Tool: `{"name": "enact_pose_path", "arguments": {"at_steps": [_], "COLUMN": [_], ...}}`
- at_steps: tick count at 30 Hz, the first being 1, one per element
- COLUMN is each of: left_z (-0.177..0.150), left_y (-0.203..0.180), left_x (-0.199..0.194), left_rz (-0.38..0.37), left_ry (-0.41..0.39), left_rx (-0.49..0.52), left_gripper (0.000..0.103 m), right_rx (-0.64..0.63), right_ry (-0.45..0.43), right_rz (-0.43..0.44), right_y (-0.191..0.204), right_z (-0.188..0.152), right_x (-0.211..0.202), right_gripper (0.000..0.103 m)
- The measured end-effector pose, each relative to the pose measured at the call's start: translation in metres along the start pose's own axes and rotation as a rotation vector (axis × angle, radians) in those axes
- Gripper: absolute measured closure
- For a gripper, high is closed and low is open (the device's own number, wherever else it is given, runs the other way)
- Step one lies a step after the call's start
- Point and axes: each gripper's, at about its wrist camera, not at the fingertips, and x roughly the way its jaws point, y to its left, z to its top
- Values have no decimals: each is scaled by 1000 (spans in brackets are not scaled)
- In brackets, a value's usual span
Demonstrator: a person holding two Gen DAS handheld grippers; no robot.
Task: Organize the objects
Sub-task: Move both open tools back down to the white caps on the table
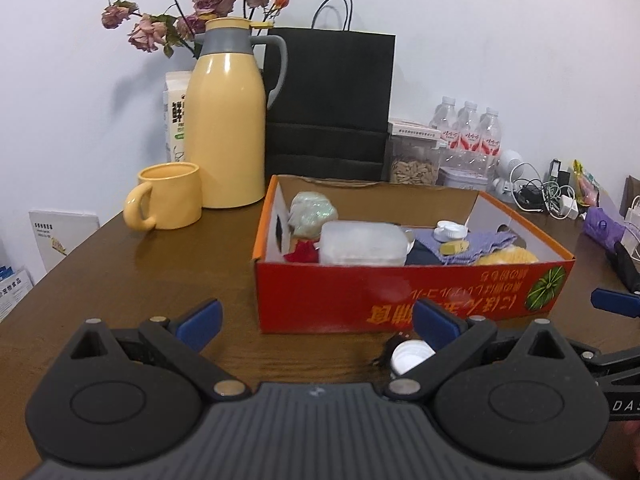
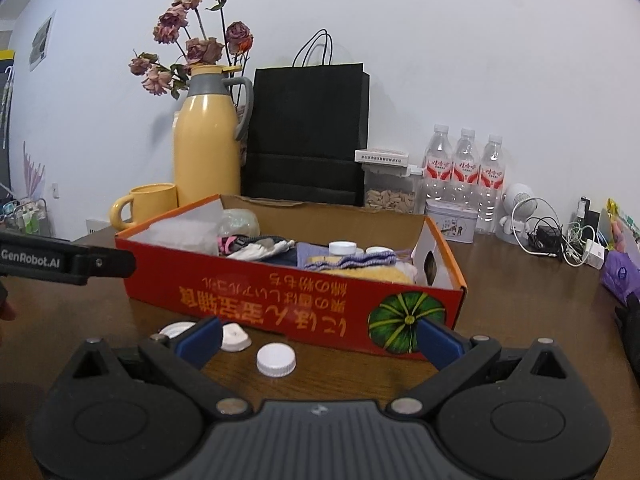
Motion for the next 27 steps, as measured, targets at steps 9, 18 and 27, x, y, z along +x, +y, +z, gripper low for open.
{"name": "enact_pose_path", "arguments": {"at_steps": [9, 18, 27], "left_z": [-7, -8, -7], "left_y": [6, 8, 8], "left_x": [-5, 4, 29], "left_rz": [5, 0, -12], "left_ry": [21, 43, 63], "left_rx": [3, 9, 7], "left_gripper": [0, 0, 0], "right_rx": [1, 7, 6], "right_ry": [27, 51, 102], "right_rz": [-5, -17, -47], "right_y": [2, 2, 2], "right_z": [-7, -8, -9], "right_x": [-3, 1, 10], "right_gripper": [0, 0, 0]}}
